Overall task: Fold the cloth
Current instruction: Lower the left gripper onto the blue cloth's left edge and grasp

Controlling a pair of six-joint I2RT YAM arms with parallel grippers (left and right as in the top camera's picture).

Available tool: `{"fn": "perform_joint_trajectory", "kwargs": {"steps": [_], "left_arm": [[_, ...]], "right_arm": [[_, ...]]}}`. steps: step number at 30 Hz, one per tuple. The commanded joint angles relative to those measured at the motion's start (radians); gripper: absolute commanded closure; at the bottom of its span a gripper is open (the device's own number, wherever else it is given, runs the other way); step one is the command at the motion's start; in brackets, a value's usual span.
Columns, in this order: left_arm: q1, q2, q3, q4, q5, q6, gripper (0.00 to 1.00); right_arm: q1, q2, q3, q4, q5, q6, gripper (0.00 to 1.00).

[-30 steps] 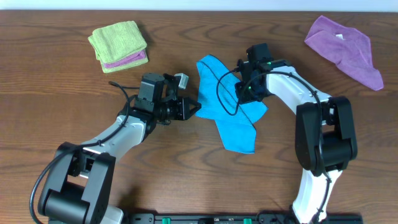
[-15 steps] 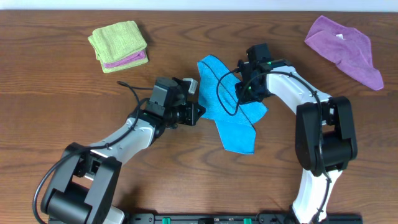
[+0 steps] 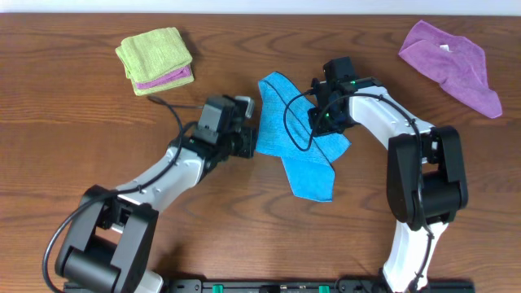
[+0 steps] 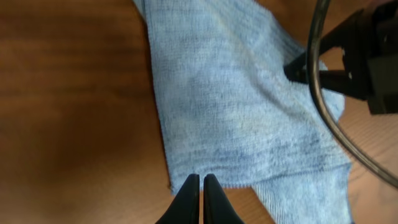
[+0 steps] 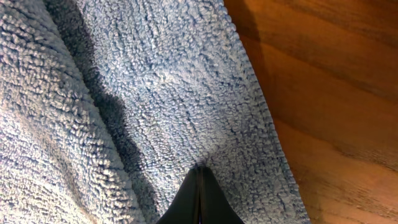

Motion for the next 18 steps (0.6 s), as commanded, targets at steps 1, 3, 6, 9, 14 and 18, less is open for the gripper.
{"fn": "perform_joint_trajectory", "kwargs": {"steps": [1,3,6,9,14,18], "left_arm": [[-0.005,0.057,0.105,-0.074,-0.041,0.128,0.94],[-0.009,0.087,0.140,-0.101,-0.040,0.140,0.94],[-0.021,0.127,0.169,-0.109,-0.040,0.146,0.94],[-0.040,0.146,0.190,-0.149,-0.042,0.177,0.94],[-0.085,0.151,0.203,-0.198,-0.102,0.235,0.94],[-0.101,0.152,0.203,-0.204,-0.144,0.246,0.94]], "right_arm": [[-0.007,0.059,-0.019,-0.020,-0.010,0.014,0.99],[-0.007,0.059,-0.019,-0.021,-0.010,0.014,0.99],[-0.007,0.059,-0.019,-0.021,-0.010,0.014,0.99],[-0.007,0.059,-0.019,-0.020,-0.017,0.014,0.99],[-0.007,0.059,-0.019,-0.010,-0.021,0.014,0.99],[-0.007,0.059,-0.019,-0.008,-0.021,0.014,0.99]]}}
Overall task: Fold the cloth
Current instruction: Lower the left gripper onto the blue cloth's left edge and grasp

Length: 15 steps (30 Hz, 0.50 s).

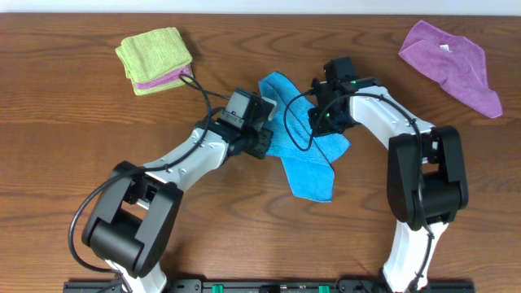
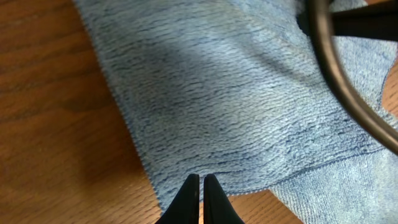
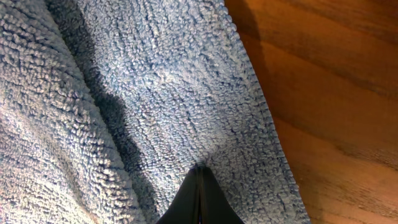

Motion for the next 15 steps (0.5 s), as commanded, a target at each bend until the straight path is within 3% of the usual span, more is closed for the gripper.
{"fn": "perform_joint_trajectory", "kwargs": {"steps": [1,15], "left_arm": [[-0.006,0.004,0.024,-0.006,-0.066,0.043,0.94],[-0.008,0.043,0.024,-0.005,-0.086,0.057,0.95]], "right_arm": [[-0.003,0.059,-0.019,-0.012,-0.011,0.014,0.99],[-0.003,0.059,-0.019,-0.012,-0.017,0.014,0.99]]}}
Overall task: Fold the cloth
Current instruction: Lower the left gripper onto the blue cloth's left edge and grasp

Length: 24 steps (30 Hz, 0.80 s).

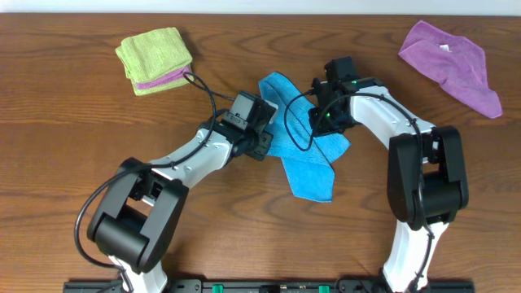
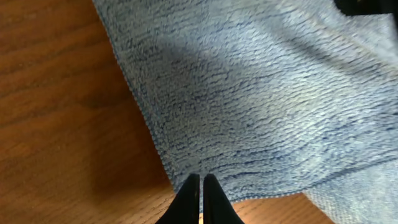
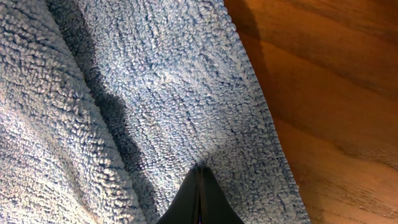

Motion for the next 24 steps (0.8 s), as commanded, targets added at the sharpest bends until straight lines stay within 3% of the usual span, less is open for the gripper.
{"fn": "perform_joint_trajectory", "kwargs": {"steps": [1,24], "left_arm": [[0.000,0.014,0.022,0.000,-0.014,0.014,0.94],[0.000,0.086,0.022,0.003,0.004,0.013,0.94]], "right_arm": [[-0.001,0.059,-0.019,-0.012,-0.010,0.014,0.99],[-0.001,0.059,-0.019,-0.004,-0.010,0.014,0.99]]}}
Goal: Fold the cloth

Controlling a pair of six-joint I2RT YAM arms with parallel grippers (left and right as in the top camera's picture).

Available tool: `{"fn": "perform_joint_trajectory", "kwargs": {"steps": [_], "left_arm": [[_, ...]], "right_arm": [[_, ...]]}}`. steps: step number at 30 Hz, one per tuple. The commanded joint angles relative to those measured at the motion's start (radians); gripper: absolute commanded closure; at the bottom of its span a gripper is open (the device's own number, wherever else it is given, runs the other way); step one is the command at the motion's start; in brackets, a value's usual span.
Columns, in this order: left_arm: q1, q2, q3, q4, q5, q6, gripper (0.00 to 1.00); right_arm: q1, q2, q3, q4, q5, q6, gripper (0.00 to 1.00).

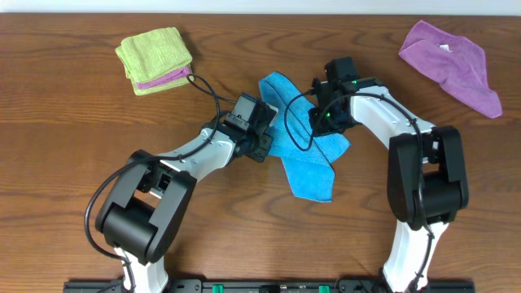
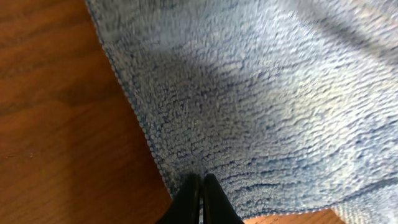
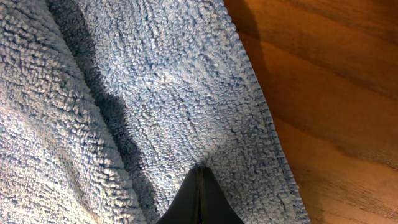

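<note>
A blue terry cloth (image 1: 308, 167) lies crumpled in the middle of the wooden table (image 1: 65, 146), with a long flap running toward the front. At the cloth's left edge, my left gripper (image 1: 263, 140) is shut. In the left wrist view its closed tips (image 2: 201, 179) rest on the blue cloth (image 2: 261, 93) just inside the hem. My right gripper (image 1: 324, 122) is shut over the cloth's upper right part. In the right wrist view its closed tips (image 3: 200, 167) press into the pile (image 3: 155, 81), which dimples around them, next to a raised fold.
A folded stack of yellow-green and pink cloths (image 1: 155, 57) sits at the back left. A loose purple cloth (image 1: 452, 61) lies at the back right. Black cables loop over the blue cloth and beside the left arm.
My left gripper, still shut, has come closer to the cloth and sits slightly further in from its left hem. The right gripper and the cloth have not moved.
At first my left gripper was shut just left of the blue cloth, its tips at the hem. It then stood at the cloth's left edge, later over the pile, and now rests on it. My right gripper stayed shut on the same spot throughout.
</note>
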Motion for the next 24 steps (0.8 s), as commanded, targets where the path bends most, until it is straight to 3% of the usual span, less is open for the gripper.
{"fn": "perform_joint_trajectory", "kwargs": {"steps": [1,15,24], "left_arm": [[0.000,0.028,0.021,-0.031,-0.010,0.011,0.94],[0.000,0.023,0.029,-0.226,-0.170,-0.013,0.94],[0.000,0.022,0.143,-0.406,-0.288,-0.035,0.94]], "right_arm": [[-0.001,0.059,-0.019,-0.004,-0.008,0.014,0.99],[-0.017,0.059,-0.018,0.002,0.144,0.023,0.99],[-0.102,0.059,0.073,-0.016,0.183,0.032,0.99]]}}
